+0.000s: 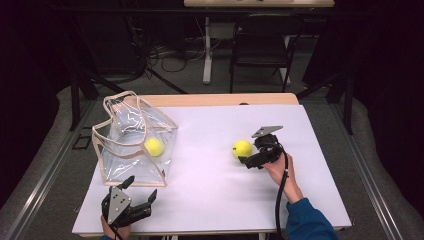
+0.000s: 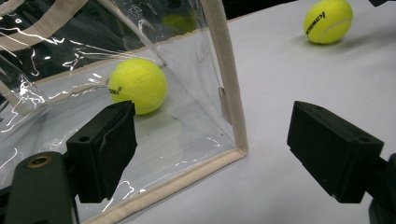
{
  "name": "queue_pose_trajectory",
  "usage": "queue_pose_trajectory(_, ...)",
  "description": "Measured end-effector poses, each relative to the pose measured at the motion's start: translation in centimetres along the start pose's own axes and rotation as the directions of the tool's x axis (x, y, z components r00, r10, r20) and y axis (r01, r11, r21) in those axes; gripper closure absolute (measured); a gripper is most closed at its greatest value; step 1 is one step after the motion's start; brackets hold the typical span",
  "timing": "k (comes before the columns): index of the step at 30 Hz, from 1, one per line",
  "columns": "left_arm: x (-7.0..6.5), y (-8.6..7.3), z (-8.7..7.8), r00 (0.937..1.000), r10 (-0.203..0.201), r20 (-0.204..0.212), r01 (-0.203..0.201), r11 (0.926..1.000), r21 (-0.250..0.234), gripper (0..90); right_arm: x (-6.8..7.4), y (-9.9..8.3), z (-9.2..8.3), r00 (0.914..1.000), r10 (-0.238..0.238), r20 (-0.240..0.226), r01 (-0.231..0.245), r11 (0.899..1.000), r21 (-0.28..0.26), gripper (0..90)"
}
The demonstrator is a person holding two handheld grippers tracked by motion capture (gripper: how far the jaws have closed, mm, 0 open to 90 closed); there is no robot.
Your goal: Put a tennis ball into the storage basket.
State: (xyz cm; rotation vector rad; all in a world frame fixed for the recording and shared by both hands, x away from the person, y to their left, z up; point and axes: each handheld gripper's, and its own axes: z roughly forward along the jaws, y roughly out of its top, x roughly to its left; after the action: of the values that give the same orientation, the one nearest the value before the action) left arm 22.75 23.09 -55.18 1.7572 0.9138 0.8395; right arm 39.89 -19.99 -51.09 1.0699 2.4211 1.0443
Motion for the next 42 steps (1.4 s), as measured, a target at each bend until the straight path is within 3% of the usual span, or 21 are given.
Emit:
queue_pose_trajectory(8, 0.0, 0.0, 0.1, 1.0, -0.006, -0.002, 0.006, 1.0, 0.003, 16.0, -0.3, 0.4, 0.8, 0.9997, 0.007, 0.024, -0.007, 1.0, 0.02, 0.0)
queue_pose_trajectory(19, 0.0, -0.1, 0.1, 1.0, -0.004, -0.001, 0.004, 1.0, 0.003, 16.0, 0.0, 0.8, 2.3, 1.0, 0.005, 0.001, -0.005, 1.0, 0.028, 0.0)
queue_pose_trajectory(25, 0.0, 0.0, -0.1, 1.0, 0.002, -0.003, -0.002, 1.0, 0.001, 16.0, -0.2, 0.6, 3.0, 0.9995, 0.029, -0.011, -0.028, 0.999, 0.037, 0.0)
queue_pose_trajectory(31, 0.1, -0.1, 0.1, 1.0, -0.003, -0.007, 0.003, 1.0, 0.007, 16.0, -0.2, 0.7, 3.7, 0.9996, 0.025, 0.008, -0.026, 0.998, 0.05, 0.2)
queue_pose_trajectory(37, 0.0, 0.0, -0.2, 0.9999, 0.002, -0.012, -0.002, 1.0, 0.001, 16.0, -0.3, 0.5, 4.1, 0.9993, 0.034, 0.014, -0.035, 0.998, 0.058, 9.4)
queue_pose_trajectory(42, 0.1, -0.1, -0.1, 1.0, -0.003, -0.009, 0.003, 1.0, 0.007, 16.0, -0.2, 0.6, 4.1, 0.9981, 0.04, 0.047, -0.043, 0.997, 0.06, 16.1)
